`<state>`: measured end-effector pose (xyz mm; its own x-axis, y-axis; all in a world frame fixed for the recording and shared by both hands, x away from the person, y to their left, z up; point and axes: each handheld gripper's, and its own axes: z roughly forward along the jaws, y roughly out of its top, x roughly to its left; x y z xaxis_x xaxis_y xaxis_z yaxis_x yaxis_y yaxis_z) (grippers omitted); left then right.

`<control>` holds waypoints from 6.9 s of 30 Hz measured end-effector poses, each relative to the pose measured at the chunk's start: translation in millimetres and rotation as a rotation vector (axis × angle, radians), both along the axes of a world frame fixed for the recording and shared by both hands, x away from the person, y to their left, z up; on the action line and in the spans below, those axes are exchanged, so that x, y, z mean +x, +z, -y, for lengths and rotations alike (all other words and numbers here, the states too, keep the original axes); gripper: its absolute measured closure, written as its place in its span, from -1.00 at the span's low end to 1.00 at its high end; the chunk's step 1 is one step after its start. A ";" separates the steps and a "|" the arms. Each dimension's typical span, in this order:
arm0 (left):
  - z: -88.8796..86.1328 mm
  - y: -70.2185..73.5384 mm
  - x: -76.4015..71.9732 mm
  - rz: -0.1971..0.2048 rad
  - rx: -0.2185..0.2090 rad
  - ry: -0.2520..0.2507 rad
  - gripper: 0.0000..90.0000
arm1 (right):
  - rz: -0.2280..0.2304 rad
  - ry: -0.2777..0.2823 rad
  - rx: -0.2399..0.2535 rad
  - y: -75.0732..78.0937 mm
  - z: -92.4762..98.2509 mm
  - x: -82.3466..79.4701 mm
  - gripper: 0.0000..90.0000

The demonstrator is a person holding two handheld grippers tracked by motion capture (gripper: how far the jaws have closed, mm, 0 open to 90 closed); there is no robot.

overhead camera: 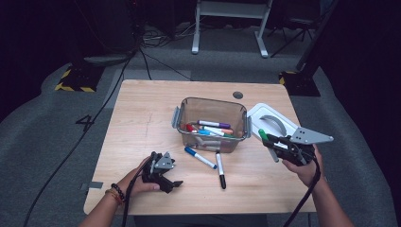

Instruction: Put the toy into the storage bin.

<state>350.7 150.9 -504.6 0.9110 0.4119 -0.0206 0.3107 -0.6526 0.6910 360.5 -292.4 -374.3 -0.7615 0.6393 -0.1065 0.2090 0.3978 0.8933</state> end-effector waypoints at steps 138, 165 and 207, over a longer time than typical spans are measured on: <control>0.0 0.0 -0.2 0.001 0.000 0.000 -0.70 | -0.295 0.135 -0.231 -110.9 -73.9 -4.3 0.66; 0.0 0.0 0.0 0.000 0.000 0.000 -0.70 | -0.036 0.358 -0.141 14.9 -72.3 -3.1 0.66; 0.0 0.0 0.0 0.000 0.000 0.000 -0.70 | -0.234 0.332 -0.441 -15.1 -138.6 130.1 0.42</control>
<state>350.7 150.9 -504.6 0.9109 0.4120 -0.0207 0.3108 -0.6524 0.6912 490.7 -153.8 -389.5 -0.9484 0.2964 -0.1128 0.1813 0.7984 0.5742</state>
